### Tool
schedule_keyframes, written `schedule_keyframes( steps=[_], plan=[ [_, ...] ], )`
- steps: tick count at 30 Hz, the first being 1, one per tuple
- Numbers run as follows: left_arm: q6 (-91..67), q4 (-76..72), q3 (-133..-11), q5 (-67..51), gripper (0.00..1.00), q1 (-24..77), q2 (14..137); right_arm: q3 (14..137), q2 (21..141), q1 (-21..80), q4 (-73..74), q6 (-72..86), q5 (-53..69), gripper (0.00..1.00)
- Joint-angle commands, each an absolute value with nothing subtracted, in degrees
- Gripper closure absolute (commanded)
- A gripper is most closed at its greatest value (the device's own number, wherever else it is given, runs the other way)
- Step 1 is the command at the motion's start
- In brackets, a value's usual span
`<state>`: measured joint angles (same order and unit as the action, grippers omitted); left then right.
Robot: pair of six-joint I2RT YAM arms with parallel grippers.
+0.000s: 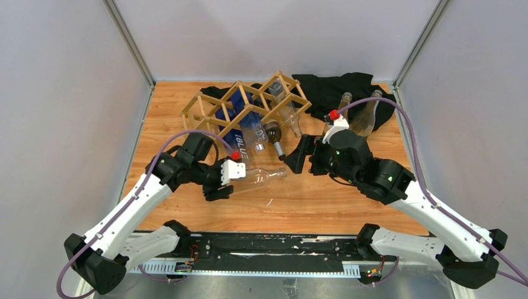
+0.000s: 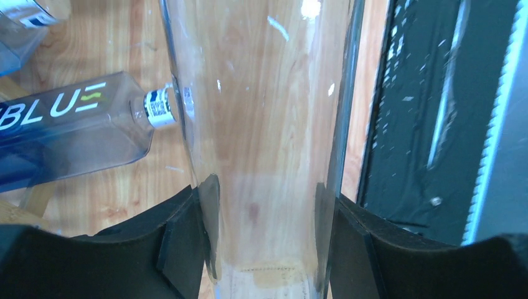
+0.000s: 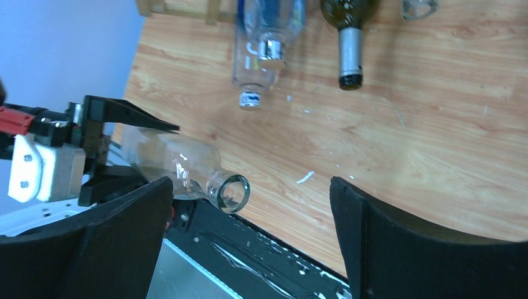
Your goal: Take the wine bottle off the wine rack
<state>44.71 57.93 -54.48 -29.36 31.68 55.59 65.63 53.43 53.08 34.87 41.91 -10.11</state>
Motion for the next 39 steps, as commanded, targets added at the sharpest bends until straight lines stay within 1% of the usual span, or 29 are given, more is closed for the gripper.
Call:
schedule_keyframes(
  steps=[1,8,11,16,21,29,33,39],
  plan=[
    [36.44,57.74,-59.26,-38.28,1.0,31.19,56.24,68.28,52.09,52.32,32.77,40.6,-8.34,0.0],
    [25.52,53.12,-63.39,-49.56,1.0,23.75,58.49,65.33,50.28,52.32,24.06,41.5,-5.53,0.0],
    [20.5,49.94,-63.87,-52.66,1.0,22.15,58.93,64.26,50.96,52.29,18.97,40.55,-2.71,0.0],
    [13.1,44.05,-63.45,-58.56,1.0,21.71,57.86,62.97,54.11,52.29,10.88,37.71,4.17,0.0],
    [6.67,38.03,-62.38,-62.66,1.0,21.71,55.89,61.43,56.53,52.3,4.57,36.44,7.18,0.0],
    [-5.06,27.57,-60.29,-69.11,1.0,21.71,53.64,59.47,62.23,52.84,-10.9,37.0,15.15,0.0],
    [-6.56,26.72,-59.87,-71.49,1.0,21.71,53.62,60.82,65.19,54.18,-15.31,36.2,16.95,0.0],
    [-6.61,27.43,-59.5,-74.44,1.0,21.71,53.51,63.45,68.11,55.2,-17.18,34.9,18.43,0.0]
  ],
)
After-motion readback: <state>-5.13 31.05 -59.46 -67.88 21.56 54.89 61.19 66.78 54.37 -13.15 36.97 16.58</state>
